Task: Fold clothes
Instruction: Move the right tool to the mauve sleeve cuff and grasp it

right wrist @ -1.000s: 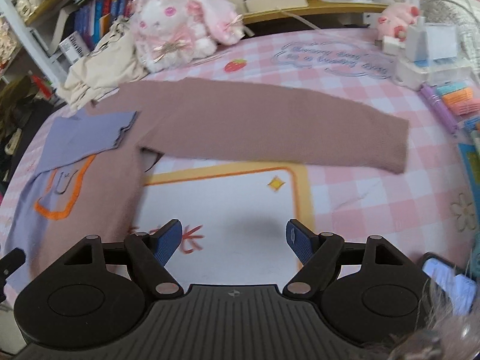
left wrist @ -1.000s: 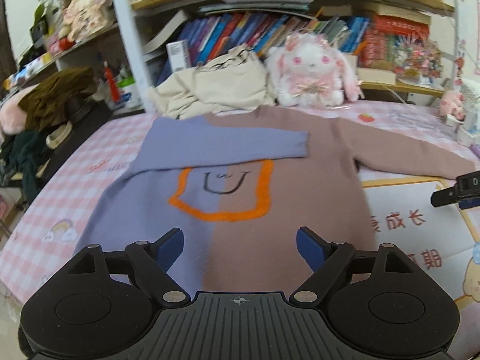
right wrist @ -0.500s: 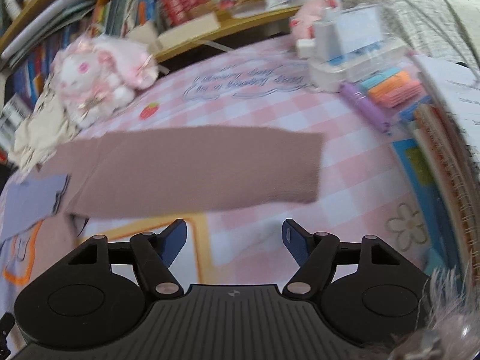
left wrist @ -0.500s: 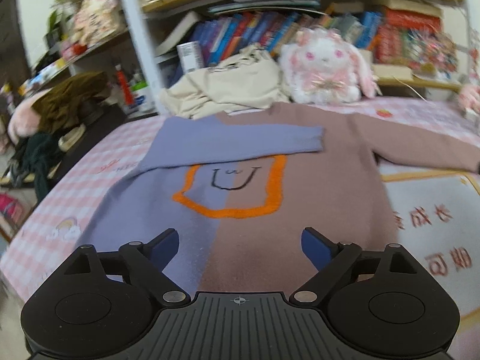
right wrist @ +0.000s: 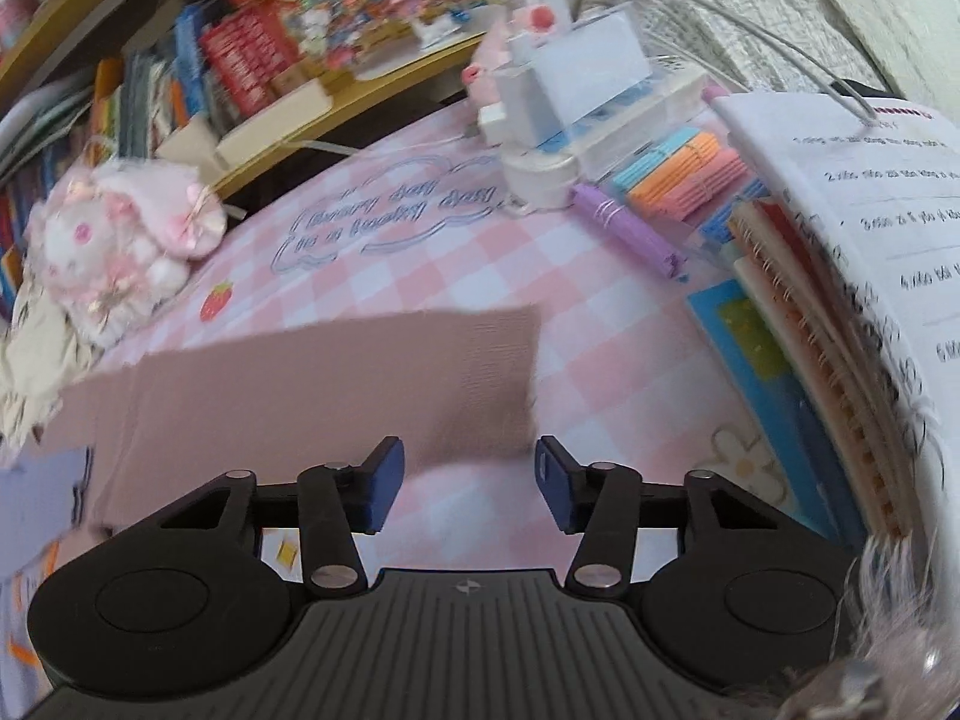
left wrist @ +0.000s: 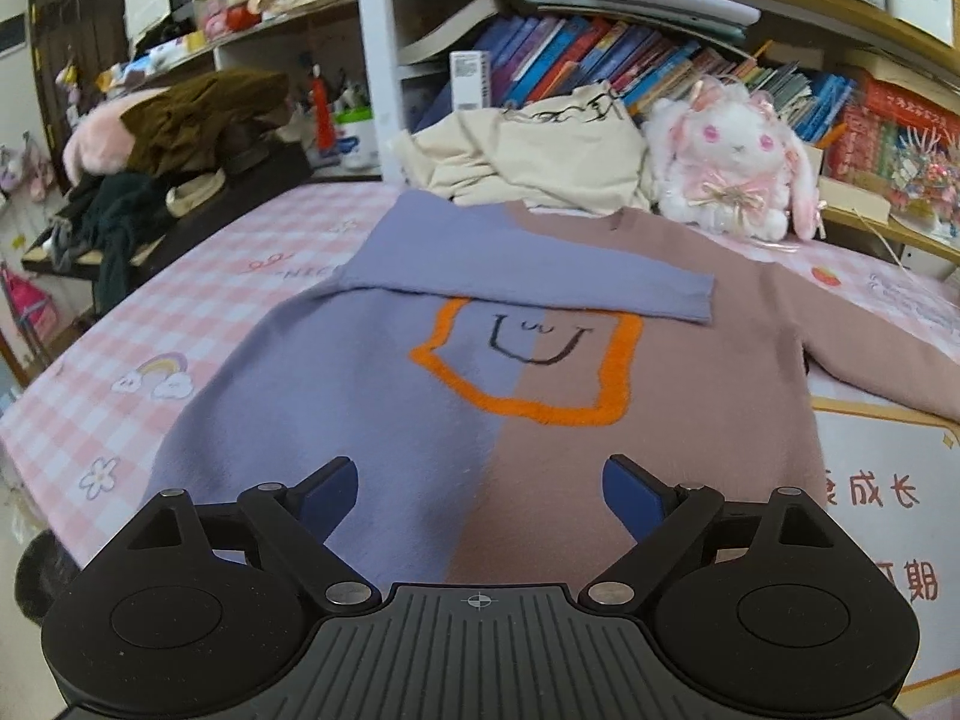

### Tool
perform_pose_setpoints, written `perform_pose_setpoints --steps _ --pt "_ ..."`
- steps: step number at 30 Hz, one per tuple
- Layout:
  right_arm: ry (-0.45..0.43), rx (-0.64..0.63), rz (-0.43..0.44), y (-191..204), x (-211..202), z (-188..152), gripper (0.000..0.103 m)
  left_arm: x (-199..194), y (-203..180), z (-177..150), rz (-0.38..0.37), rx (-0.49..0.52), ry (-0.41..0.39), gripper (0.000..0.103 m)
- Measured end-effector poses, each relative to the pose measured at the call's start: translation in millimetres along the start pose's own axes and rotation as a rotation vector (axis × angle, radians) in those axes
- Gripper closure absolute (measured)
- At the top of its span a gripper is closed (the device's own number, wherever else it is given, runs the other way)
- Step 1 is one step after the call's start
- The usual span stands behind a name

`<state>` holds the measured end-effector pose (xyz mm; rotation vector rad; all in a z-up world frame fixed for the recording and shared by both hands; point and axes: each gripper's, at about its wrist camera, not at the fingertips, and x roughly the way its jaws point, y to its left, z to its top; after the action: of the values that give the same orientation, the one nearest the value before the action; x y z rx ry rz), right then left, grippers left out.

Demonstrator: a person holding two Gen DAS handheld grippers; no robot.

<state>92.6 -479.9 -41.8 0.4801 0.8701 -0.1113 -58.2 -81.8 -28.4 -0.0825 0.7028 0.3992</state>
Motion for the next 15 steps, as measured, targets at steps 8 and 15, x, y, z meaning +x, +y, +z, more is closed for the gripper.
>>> perform_pose_setpoints --steps 8,15 --pt "0.001 0.021 0.028 -5 14 18 0.072 -11 11 -12 0.038 -0.014 0.044 0.012" --pt "0.019 -0.177 -0.034 23 13 21 0.093 -11 16 -16 0.043 0.013 0.064 0.012"
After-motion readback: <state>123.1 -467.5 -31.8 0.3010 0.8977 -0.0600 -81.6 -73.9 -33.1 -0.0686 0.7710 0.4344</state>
